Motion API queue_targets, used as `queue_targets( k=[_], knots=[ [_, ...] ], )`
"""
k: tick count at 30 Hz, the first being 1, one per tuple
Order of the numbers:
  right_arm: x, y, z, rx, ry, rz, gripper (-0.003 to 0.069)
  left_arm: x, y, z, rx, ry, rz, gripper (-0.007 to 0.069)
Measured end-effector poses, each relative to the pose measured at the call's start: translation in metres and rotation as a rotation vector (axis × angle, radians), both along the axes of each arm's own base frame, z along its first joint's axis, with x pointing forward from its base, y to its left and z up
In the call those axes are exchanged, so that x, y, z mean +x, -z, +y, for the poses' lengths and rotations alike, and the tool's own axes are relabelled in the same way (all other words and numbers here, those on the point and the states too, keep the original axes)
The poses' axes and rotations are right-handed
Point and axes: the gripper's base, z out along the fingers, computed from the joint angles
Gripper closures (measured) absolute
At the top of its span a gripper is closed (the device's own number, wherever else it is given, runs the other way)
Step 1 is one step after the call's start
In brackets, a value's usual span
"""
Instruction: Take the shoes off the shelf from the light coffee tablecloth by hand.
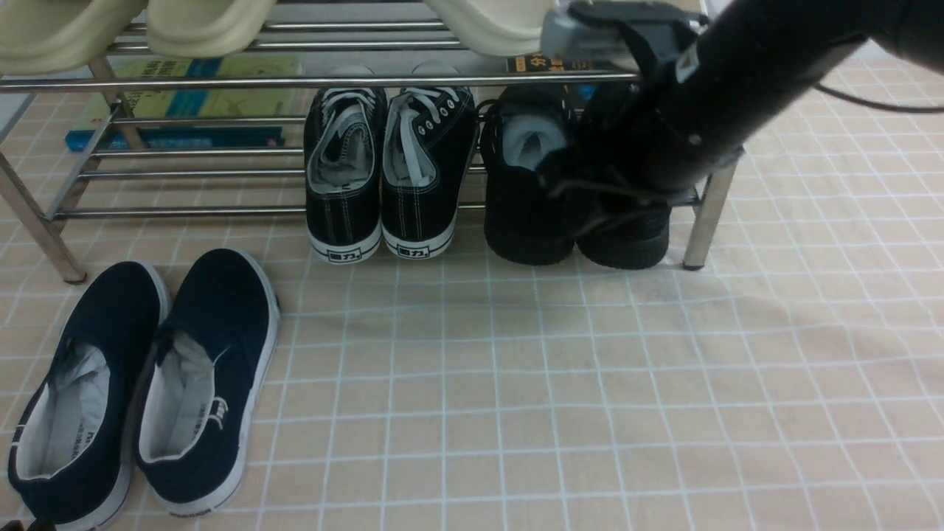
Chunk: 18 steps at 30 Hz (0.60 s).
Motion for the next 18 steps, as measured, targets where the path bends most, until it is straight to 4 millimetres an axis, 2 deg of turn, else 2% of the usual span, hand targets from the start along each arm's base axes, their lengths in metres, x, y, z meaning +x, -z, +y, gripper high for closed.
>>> queue_targets(
  k=[3, 6, 11, 12, 18],
  knots=[
    [0.012, -0.005, 0.015, 0.014, 0.005, -0.113, 0.0351, 0.000, 0.000, 0.000, 0.000, 0.000, 0.000, 0.0463],
    [0.032, 0.006, 0.029, 0.052, 0.022, -0.203, 0.0288, 0.000, 0.000, 0.000, 0.000, 0.000, 0.000, 0.0463],
    [0.060, 0.037, 0.041, 0.036, 0.035, -0.309, 0.0263, 0.000, 0.000, 0.000, 0.000, 0.000, 0.000, 0.0460],
    [0.061, 0.038, 0.042, 0.035, 0.035, -0.312, 0.0263, 0.000, 0.000, 0.000, 0.000, 0.000, 0.000, 0.0459],
    [0.079, 0.075, 0.049, -0.032, 0.020, -0.330, 0.0260, 0.000, 0.000, 0.000, 0.000, 0.000, 0.000, 0.0451]
  ],
)
